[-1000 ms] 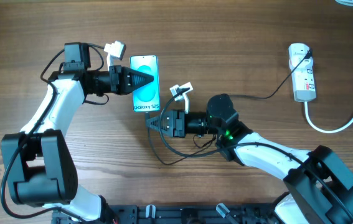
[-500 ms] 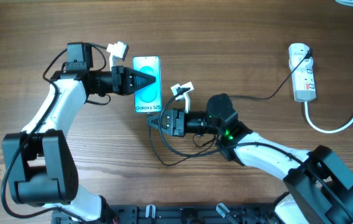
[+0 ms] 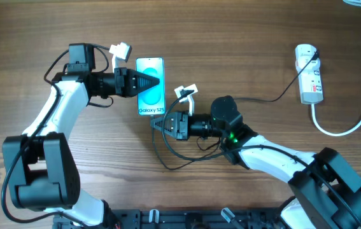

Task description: Plug charger to phone and switch on socket

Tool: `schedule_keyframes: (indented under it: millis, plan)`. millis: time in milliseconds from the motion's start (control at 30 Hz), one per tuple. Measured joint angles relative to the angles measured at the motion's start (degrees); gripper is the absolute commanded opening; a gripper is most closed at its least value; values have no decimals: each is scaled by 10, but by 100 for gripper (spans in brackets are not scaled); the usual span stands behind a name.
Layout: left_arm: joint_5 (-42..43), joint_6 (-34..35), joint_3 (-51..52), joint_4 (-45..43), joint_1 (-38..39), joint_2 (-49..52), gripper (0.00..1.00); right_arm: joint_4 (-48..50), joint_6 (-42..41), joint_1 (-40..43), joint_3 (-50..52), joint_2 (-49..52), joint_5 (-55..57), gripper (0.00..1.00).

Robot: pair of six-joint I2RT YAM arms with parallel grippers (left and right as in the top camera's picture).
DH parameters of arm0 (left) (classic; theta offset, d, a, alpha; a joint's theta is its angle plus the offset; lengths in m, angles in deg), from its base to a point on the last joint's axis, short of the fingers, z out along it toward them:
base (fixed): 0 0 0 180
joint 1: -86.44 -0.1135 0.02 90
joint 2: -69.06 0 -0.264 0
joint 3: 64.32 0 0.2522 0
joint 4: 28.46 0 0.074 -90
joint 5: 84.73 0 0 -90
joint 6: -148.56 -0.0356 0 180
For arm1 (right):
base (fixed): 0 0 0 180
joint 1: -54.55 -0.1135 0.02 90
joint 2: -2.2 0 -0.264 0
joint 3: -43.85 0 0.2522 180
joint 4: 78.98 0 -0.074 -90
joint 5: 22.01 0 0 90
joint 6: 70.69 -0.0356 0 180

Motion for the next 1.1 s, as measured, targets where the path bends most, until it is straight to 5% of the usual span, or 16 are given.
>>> schedule_keyframes:
  millis: [1100]
  plan:
    - [7,0,0,-5,-2,0,4,-4,-20,5,-10,2,-7,4]
